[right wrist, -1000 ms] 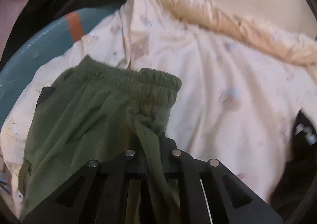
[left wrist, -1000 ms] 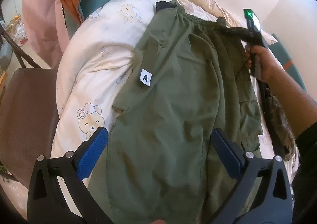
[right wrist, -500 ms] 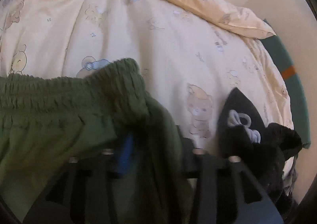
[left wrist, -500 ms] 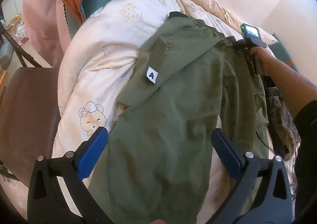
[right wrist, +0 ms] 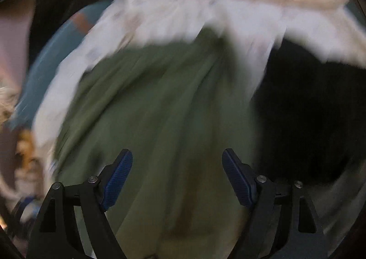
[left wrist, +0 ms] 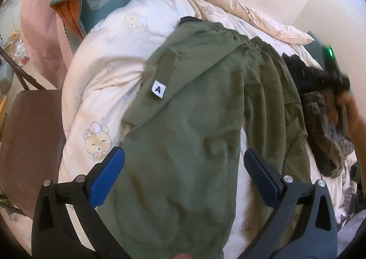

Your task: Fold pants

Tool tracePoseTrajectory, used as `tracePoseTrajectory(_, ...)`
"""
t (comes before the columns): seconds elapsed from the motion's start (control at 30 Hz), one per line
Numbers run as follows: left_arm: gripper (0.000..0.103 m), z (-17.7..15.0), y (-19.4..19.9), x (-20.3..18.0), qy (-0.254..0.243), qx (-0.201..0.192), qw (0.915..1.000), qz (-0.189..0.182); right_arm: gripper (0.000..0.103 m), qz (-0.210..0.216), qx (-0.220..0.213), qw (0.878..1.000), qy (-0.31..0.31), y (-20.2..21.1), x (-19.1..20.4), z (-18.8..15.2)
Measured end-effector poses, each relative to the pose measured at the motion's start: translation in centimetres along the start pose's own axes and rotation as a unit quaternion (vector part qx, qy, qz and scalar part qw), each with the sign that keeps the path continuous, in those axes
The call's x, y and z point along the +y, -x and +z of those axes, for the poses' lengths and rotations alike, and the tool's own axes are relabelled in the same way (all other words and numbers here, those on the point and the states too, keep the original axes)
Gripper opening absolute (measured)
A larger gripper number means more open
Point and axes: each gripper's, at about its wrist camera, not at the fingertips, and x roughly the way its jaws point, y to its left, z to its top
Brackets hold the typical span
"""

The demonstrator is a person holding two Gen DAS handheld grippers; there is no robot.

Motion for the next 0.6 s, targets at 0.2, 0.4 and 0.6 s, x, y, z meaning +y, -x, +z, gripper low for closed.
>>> tracePoseTrajectory(0.2, 0.103, -1.0, -0.2, -0.8, -0.032, -0.003, 0.9994, 0.014, 0.000, -0.089, 0.090, 0.987, -0.094, -5.6, -4.4, -8.3)
tracePoseTrajectory(0.4, 0.103, -1.4, -0.1, 0.5, -0.048, -0.014, 0.9976, 0.049, 0.048, -0.215, 0.071, 0.972, -0.062, 0.8, -2.2, -11.4)
tracePoseTrajectory(0.6, 0.103, -1.9, 1.9, 1.0, -0.051, -0.042, 0.9962, 0.057, 0.080, -0.142, 0.014, 0.983, -0.118, 8.3, -0.2, -21.1)
